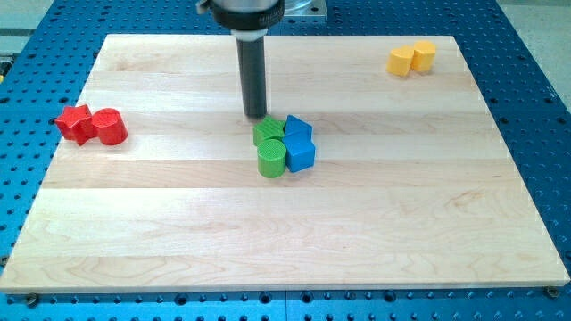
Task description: Push the yellow blocks above the green blocks
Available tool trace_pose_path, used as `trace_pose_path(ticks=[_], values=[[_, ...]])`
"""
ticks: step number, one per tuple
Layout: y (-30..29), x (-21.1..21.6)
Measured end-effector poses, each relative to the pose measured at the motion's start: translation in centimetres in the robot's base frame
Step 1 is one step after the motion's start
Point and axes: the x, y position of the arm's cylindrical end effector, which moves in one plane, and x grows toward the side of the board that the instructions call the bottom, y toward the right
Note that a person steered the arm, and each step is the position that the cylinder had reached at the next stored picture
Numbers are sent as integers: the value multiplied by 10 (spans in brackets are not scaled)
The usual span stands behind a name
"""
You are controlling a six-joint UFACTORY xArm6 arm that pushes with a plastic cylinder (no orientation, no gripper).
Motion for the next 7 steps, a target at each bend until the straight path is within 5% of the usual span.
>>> trace_pose_path(ticks=[1,4,6,7], values=[[56,-18],[219,47],[349,-60],[349,-107]])
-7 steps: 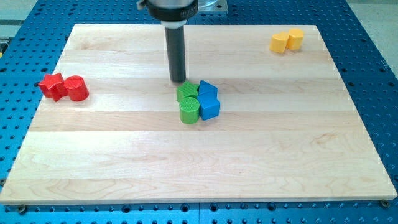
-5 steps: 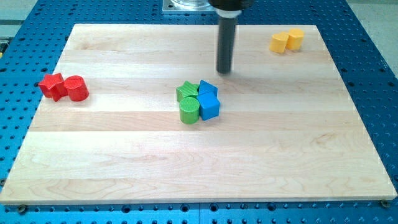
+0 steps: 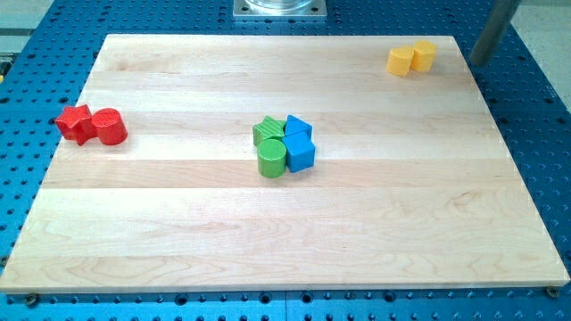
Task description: Push the yellow blocks above the green blocks
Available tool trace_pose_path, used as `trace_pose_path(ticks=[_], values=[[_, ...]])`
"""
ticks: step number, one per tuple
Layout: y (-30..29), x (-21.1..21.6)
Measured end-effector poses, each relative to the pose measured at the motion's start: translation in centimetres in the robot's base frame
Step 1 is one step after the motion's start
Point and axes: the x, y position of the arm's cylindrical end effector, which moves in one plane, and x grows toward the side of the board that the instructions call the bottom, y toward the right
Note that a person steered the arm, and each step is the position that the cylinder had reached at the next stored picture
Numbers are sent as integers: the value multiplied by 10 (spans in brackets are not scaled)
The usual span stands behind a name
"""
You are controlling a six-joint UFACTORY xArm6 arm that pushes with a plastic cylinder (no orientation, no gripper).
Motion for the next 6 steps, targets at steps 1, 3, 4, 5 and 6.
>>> trace_pose_path(ticks=[1,3,4,5,6], values=[[-50,-1],[-119,-1],[-125,6],[-87,3],[-47,-5]])
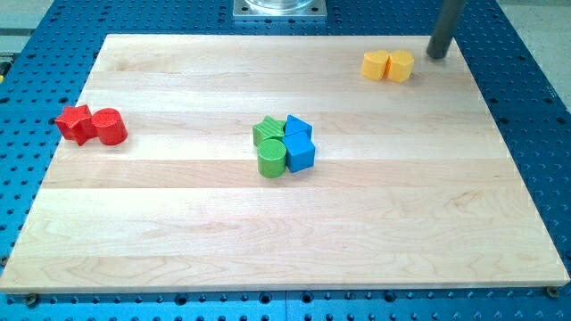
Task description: Push the yellow blocks above the green blocks
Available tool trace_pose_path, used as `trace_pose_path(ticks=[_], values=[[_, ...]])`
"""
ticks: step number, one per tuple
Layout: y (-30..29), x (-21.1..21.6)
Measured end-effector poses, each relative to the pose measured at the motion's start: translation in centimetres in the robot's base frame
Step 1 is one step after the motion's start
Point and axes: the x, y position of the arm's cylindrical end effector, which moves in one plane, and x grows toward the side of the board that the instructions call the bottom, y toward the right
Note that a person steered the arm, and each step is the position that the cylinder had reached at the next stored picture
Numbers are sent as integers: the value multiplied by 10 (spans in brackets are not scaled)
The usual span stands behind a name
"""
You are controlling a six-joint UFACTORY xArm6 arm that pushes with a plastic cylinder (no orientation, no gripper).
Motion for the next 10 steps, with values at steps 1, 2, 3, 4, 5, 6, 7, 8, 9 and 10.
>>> trace_pose_path(ticks=[1,2,3,4,5,6,7,8,9,10], values=[[2,12],[-43,32],[-90,41],[-132,41],[-171,41],[-208,41],[-228,34],[-235,20],[-214,-19],[-225,-37]])
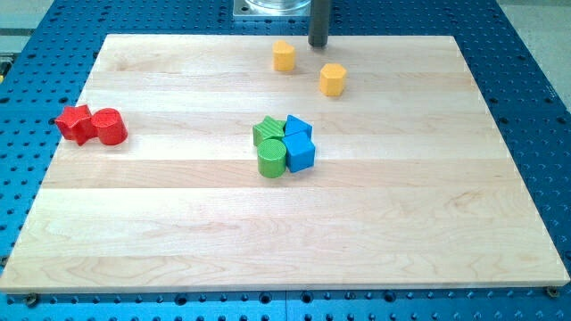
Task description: Push the yellow blocks above the green blocks
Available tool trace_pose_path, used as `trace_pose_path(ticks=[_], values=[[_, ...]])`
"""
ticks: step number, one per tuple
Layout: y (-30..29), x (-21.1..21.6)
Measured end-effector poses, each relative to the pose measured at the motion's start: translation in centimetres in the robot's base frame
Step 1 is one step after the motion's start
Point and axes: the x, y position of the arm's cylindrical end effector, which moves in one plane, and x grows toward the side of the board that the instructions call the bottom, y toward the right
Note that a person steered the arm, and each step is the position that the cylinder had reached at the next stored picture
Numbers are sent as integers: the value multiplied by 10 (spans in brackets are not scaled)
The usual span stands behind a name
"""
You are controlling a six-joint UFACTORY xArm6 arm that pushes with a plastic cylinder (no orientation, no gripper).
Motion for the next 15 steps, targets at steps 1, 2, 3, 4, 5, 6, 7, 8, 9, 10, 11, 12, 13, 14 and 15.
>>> trace_pose_path(ticks=[1,2,3,4,5,6,7,8,9,10,11,12,13,14,15], values=[[-49,14],[-60,57],[-60,89],[-48,82],[-17,48],[45,21],[84,35],[92,93],[68,136],[49,135],[31,113],[33,97],[52,94],[62,76],[24,76]])
